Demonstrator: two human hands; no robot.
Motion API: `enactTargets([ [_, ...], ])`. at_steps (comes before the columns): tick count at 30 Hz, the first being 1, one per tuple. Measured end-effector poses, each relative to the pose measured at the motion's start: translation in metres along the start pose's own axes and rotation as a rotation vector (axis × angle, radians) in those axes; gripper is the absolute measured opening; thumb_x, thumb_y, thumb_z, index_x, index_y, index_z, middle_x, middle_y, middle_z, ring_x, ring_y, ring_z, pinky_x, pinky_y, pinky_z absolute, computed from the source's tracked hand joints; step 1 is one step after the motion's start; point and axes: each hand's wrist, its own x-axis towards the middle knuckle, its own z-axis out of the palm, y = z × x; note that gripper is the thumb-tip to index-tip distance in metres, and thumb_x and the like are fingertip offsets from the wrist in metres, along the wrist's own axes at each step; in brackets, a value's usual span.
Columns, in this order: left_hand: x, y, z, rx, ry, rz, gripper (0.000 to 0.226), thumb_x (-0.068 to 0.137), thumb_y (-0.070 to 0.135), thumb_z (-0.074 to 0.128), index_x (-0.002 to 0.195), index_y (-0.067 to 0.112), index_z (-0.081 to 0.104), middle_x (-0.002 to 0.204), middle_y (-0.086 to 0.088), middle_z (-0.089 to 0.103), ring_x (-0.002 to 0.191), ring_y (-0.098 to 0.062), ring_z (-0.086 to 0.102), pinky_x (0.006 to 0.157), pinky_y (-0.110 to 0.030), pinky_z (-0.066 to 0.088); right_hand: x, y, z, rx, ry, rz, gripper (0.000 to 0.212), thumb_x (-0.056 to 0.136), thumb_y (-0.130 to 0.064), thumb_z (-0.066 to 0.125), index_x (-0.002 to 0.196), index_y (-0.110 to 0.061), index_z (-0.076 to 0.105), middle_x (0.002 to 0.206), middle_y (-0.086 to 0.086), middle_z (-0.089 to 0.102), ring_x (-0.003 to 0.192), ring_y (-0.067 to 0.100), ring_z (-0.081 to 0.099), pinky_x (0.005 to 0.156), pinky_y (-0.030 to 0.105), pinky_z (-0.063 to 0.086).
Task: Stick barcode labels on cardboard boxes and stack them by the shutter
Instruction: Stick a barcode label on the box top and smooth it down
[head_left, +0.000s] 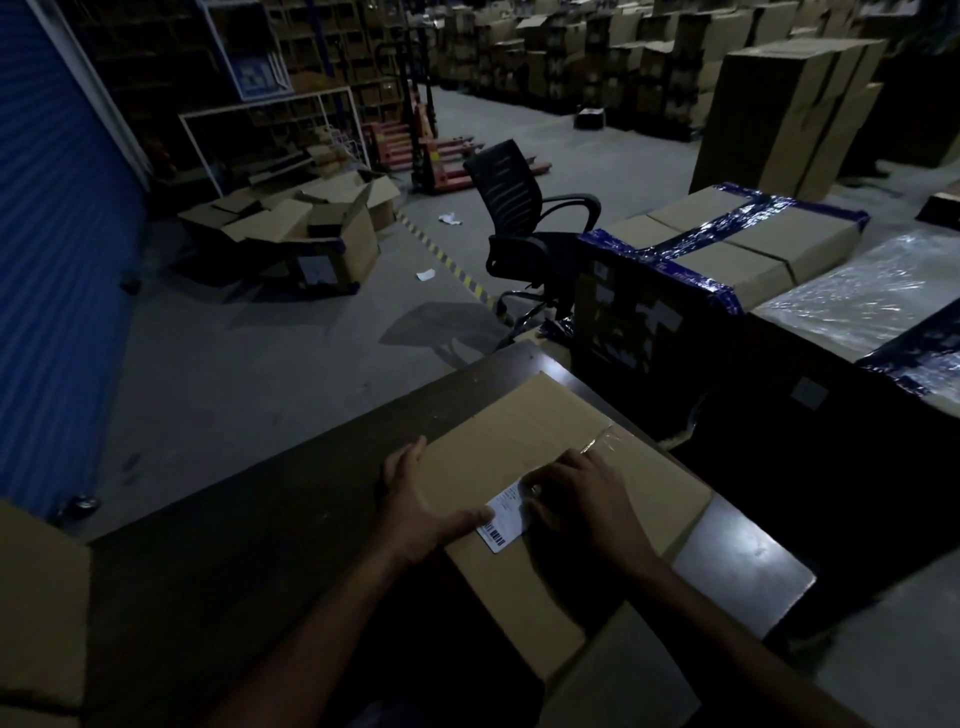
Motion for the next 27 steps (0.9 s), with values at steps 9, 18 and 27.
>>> enactTargets([
  [9, 0.002, -0.004, 0.003, 0.02, 0.043, 0.034, 0.139, 0.031, 0.075, 0.081, 0.152, 0.028, 0.029, 0.146, 0.01, 0.024, 0.135, -0.015, 0.036, 0.113, -0.034, 0.035, 0.004, -0.003, -0.005, 0.034, -0.027, 0.022, 0.022, 0.08, -0.036, 0.071, 0.102, -0.034, 0.072, 0.086, -0.017, 0.054, 0.085, 0.006, 0.048, 0.072, 0.022, 0.04],
  [18, 0.002, -0.005, 0.001, 0.02, 0.032, 0.037, 0.138, 0.034, 0.075, 0.082, 0.153, 0.031, 0.027, 0.146, 0.014, 0.022, 0.135, -0.015, 0.034, 0.112, -0.039, 0.037, -0.002, -0.006, -0.008, 0.044, -0.044, 0.074, 0.016, 0.081, -0.035, 0.072, 0.097, -0.036, 0.073, 0.086, -0.014, 0.055, 0.088, 0.01, 0.048, 0.083, 0.035, 0.046],
  [27, 0.002, -0.003, 0.0, 0.002, 0.01, 0.021, 0.134, 0.041, 0.066, 0.088, 0.154, 0.033, 0.024, 0.148, 0.015, 0.019, 0.135, -0.013, 0.03, 0.108, -0.03, 0.033, -0.007, -0.007, -0.007, 0.064, -0.028, 0.132, 0.012, 0.08, -0.038, 0.073, 0.093, -0.037, 0.072, 0.086, -0.019, 0.053, 0.09, 0.006, 0.043, 0.084, 0.036, 0.046],
])
